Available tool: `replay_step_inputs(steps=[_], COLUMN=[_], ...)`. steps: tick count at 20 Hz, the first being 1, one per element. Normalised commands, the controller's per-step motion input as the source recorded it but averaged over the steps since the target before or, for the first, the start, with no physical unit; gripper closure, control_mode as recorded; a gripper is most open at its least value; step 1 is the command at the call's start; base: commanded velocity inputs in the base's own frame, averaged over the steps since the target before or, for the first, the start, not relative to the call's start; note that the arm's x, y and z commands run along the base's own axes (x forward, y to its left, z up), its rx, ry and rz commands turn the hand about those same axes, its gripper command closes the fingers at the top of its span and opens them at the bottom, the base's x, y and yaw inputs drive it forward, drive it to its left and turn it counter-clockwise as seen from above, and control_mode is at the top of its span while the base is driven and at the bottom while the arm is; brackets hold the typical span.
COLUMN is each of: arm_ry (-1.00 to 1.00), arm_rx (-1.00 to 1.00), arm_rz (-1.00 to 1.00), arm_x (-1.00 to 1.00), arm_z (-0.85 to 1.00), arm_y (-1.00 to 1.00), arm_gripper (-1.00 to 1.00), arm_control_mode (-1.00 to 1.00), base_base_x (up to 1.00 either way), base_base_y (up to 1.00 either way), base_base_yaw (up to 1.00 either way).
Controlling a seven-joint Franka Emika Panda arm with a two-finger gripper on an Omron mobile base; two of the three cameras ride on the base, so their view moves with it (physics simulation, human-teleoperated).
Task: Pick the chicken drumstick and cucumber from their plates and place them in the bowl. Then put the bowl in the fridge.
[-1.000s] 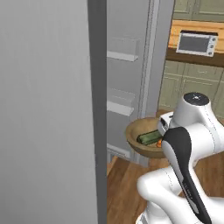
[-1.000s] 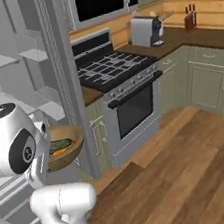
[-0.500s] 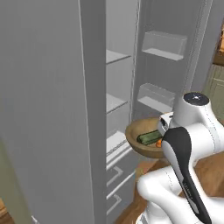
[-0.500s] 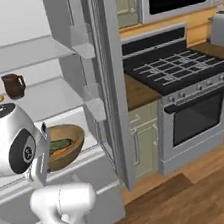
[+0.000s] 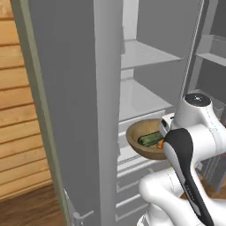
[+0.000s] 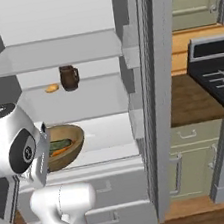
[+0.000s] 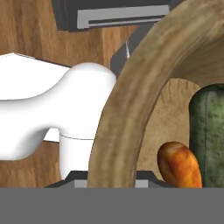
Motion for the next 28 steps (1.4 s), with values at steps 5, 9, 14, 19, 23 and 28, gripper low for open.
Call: replay_step_inputs(steps=[5,9,14,19,23,28], arm_ry=[0.00,0.00,0.00,0.00,-0.10,-0.28], arm_rx=[0.00,0.00,0.00,0.00,0.00,0.00], arm_rz=[0.00,0.00,0.00,0.00,0.04,0.08], arm_x=[0.00,0.00,0.00,0.00,0.14,0.67], arm_z=[0.00,0.00,0.00,0.00,0.00,-0.01], arm_y=[0.00,0.00,0.00,0.00,-0.03,-0.08], arm_gripper=[1.00,1.00,1.00,1.00,1.00,1.00], arm_control_mode=[1.00,1.00,1.00,1.00,-1.00,-1.00], base_base_x=[0.04,0.31,0.47,0.23,0.01,0.00], base_base_y=[-0.38,-0.20,-0.09,-0.02,-0.01,0.00], base_base_yaw=[0.37,0.09,0.08,0.03,0.01,0.00])
